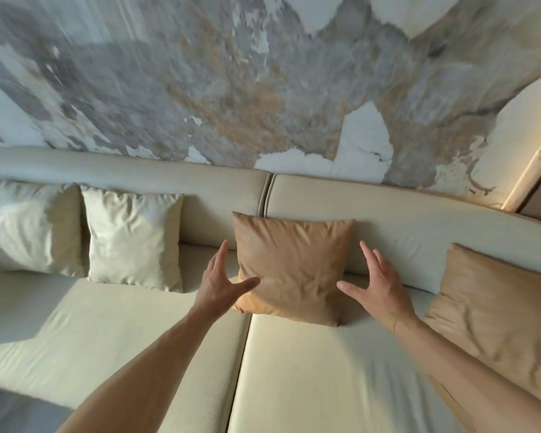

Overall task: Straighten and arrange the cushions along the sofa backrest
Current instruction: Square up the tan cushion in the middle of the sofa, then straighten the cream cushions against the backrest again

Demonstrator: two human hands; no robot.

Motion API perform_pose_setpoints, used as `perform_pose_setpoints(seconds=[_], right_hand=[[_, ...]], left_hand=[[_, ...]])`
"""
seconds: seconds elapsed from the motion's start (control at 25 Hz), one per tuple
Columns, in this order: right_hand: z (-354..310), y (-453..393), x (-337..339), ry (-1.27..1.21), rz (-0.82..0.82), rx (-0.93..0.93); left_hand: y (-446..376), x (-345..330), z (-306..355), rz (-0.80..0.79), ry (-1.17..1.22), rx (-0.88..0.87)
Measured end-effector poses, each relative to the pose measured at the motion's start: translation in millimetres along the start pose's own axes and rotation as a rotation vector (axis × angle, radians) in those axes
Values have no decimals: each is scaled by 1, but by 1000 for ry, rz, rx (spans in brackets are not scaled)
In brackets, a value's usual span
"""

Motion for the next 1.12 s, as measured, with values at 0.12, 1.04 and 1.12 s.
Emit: perform_pose_setpoints(seconds=[0.12, 1.04, 1.12], right_hand=[[7, 35, 47, 34, 36, -33], [-453, 159, -136, 432, -31, 560], [-500, 174, -169, 457, -64, 610]], left_hand=[[30, 3, 46, 13, 45, -36], [246, 436, -186, 496, -398, 157], [273, 470, -224, 523, -399, 221]])
Point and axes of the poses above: each hand's wrist, its own y-axis away from the middle knuckle, its own x-axis out of the back of the hand, z = x × y, the point moved 10 cm from there along -y, towards the middle knuckle, and after that the axes turned 3 degrees about -z, right-handed, at the moved point
